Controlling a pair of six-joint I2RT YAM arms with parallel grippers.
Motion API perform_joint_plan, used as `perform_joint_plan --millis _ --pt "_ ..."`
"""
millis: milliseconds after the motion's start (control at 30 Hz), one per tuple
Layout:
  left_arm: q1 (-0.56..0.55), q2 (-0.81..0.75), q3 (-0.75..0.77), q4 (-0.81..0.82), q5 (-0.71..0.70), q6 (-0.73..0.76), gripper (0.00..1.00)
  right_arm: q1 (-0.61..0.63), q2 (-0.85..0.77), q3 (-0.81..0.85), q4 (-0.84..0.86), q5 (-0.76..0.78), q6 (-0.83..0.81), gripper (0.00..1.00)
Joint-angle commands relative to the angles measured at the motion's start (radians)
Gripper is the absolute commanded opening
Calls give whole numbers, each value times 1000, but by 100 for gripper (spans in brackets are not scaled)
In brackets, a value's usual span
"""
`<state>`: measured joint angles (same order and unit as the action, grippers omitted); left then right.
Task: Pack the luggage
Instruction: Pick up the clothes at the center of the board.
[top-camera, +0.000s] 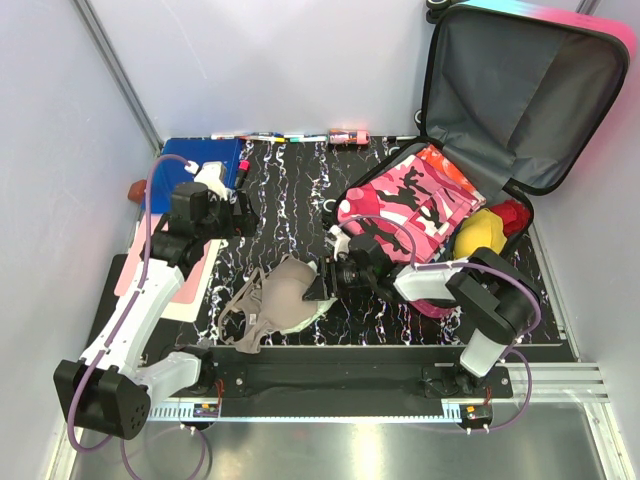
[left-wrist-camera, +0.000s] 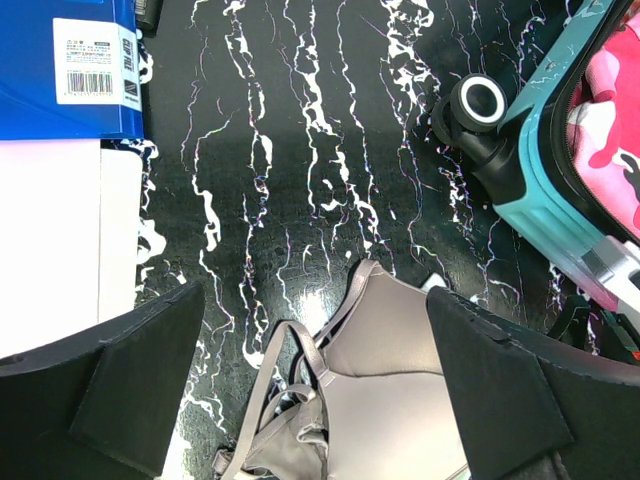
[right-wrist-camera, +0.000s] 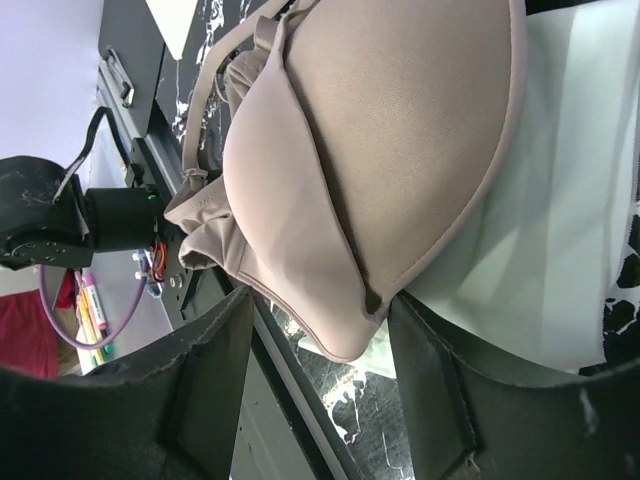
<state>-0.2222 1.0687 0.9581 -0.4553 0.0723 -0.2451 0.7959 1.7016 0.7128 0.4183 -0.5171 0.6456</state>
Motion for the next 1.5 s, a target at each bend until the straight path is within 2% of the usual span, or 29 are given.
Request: perform_joint_plan --millis 0,267,400,500,533,633,867,1200,1467 --pt "-3 -3 8 32 26 -8 99 8 19 -10 100 -40 22 62" --pt "-3 -3 8 32 21 -6 99 9 104 -12 212 -77 62 61" --pt "-3 -3 10 32 21 -6 99 9 109 -15 244 -78 62 55" --pt "-3 -3 10 32 21 -6 99 11 102 -16 249 -80 62 43" --pt "-3 -3 8 33 20 -6 99 11 98 -21 249 -78 62 34" --pt "-3 -3 8 32 20 -6 99 12 84 -21 247 -78 58 21" --pt "-3 -6 8 32 18 -5 99 12 49 14 260 -121 80 0" --pt "-3 -19 8 32 7 -2 99 12 -49 169 185 -147 89 0" --pt "-3 -30 10 33 7 -2 99 -6 -131 316 17 -121 -21 0"
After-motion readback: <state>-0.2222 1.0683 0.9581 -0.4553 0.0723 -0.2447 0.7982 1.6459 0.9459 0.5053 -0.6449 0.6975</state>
